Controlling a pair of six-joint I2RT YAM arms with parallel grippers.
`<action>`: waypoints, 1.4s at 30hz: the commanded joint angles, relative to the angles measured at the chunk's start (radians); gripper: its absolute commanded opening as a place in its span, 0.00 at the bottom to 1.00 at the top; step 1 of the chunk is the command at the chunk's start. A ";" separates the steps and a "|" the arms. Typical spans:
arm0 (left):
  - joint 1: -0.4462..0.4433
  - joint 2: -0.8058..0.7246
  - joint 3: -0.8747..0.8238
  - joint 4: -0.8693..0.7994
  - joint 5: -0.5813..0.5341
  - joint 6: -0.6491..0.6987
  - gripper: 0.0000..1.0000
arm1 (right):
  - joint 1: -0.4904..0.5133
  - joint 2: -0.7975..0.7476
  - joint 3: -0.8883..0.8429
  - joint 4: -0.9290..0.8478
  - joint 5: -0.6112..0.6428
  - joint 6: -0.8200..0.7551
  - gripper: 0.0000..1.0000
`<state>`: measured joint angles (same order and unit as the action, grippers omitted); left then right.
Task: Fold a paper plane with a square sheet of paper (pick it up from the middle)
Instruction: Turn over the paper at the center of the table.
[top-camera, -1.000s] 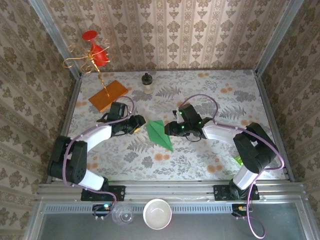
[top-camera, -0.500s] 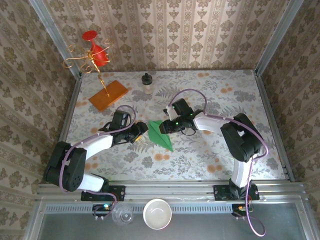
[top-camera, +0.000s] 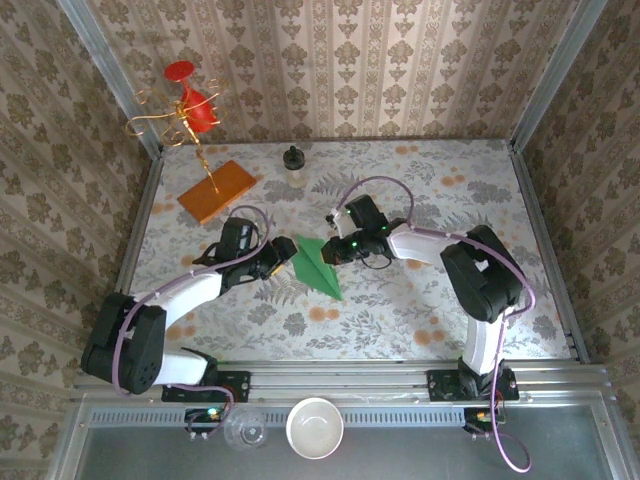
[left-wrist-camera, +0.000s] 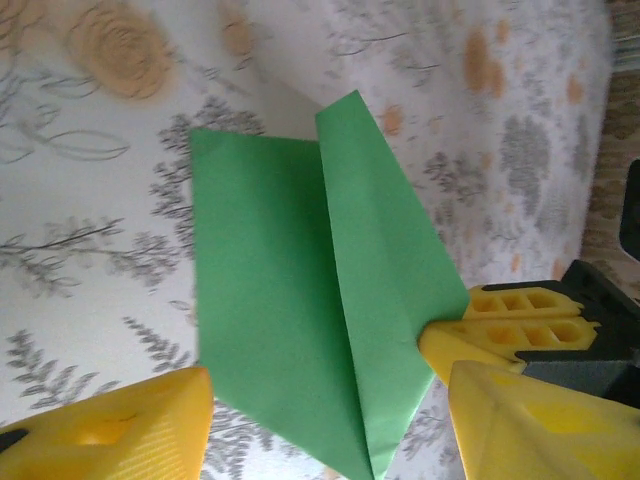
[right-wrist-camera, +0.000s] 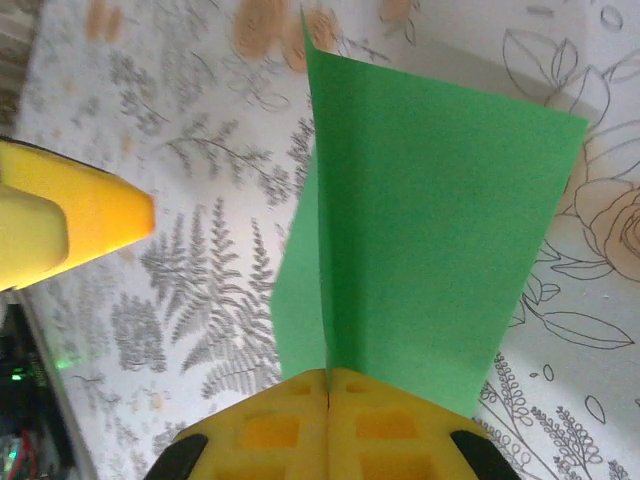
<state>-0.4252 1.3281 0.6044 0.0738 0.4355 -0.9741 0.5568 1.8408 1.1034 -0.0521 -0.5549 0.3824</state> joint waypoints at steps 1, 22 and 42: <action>-0.004 -0.040 0.013 0.102 0.076 0.016 0.66 | -0.032 -0.129 -0.038 0.182 -0.064 0.184 0.05; -0.076 0.010 0.082 0.423 0.314 -0.063 0.60 | -0.066 -0.240 -0.200 0.674 -0.178 0.674 0.07; -0.076 0.021 0.058 0.554 0.348 -0.161 0.48 | -0.085 -0.251 -0.246 0.777 -0.194 0.738 0.09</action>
<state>-0.4973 1.3437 0.6628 0.5411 0.7532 -1.1000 0.4812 1.6093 0.8734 0.6636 -0.7208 1.0966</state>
